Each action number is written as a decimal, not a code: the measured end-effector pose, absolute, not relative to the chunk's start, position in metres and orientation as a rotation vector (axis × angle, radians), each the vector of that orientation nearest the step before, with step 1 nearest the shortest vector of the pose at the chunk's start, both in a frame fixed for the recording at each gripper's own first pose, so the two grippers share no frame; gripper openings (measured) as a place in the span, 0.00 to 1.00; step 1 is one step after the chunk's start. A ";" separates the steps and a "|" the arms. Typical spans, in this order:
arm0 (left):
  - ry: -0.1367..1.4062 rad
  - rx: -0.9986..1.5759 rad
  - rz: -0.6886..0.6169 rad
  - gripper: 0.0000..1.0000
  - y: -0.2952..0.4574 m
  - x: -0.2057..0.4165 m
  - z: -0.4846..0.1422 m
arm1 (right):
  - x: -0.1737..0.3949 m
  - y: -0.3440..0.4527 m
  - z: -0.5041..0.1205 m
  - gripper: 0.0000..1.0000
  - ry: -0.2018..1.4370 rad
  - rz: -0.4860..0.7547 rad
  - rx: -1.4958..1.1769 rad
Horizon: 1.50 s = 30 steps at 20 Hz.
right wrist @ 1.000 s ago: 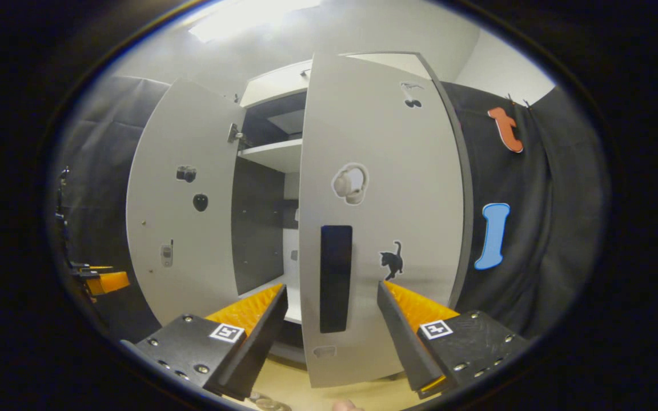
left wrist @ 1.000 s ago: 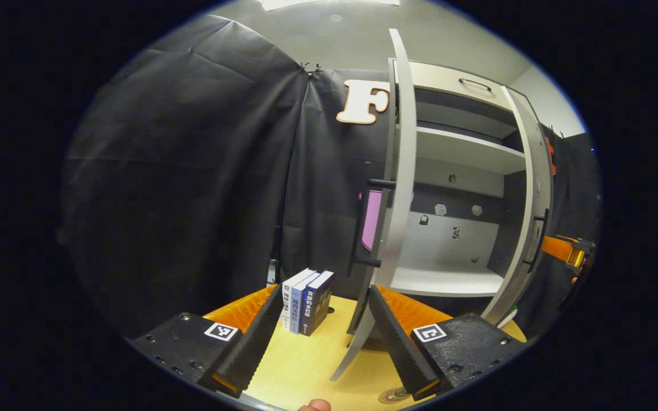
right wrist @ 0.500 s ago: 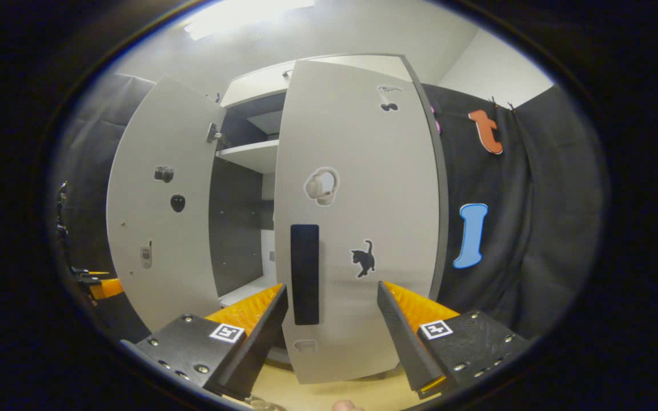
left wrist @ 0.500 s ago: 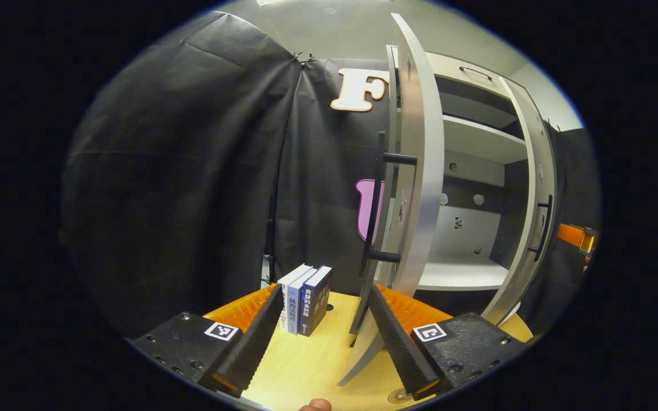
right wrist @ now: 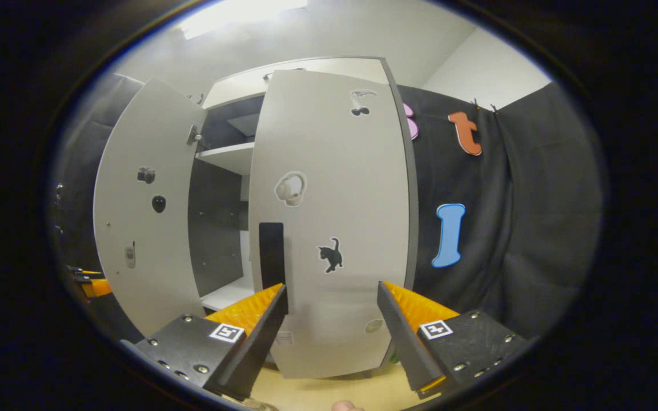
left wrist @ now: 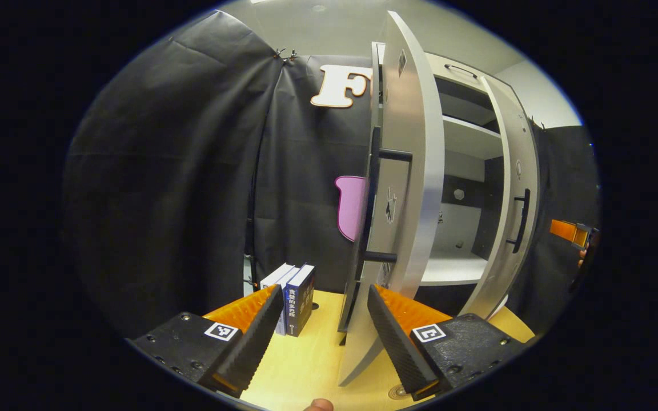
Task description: Grasp the bottle in the cabinet with the left hand and place it on the coaster, then close the right door with the right hand and the left door with the left hand.
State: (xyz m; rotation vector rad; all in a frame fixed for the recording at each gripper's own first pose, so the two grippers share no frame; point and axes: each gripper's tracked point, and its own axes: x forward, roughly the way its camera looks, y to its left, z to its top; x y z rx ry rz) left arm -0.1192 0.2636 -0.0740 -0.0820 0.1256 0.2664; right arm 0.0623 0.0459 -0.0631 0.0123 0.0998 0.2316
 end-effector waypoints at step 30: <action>0.151 -0.167 -0.044 0.95 0.128 -0.038 -0.087 | 0.035 -0.046 -0.058 0.96 0.109 0.039 0.019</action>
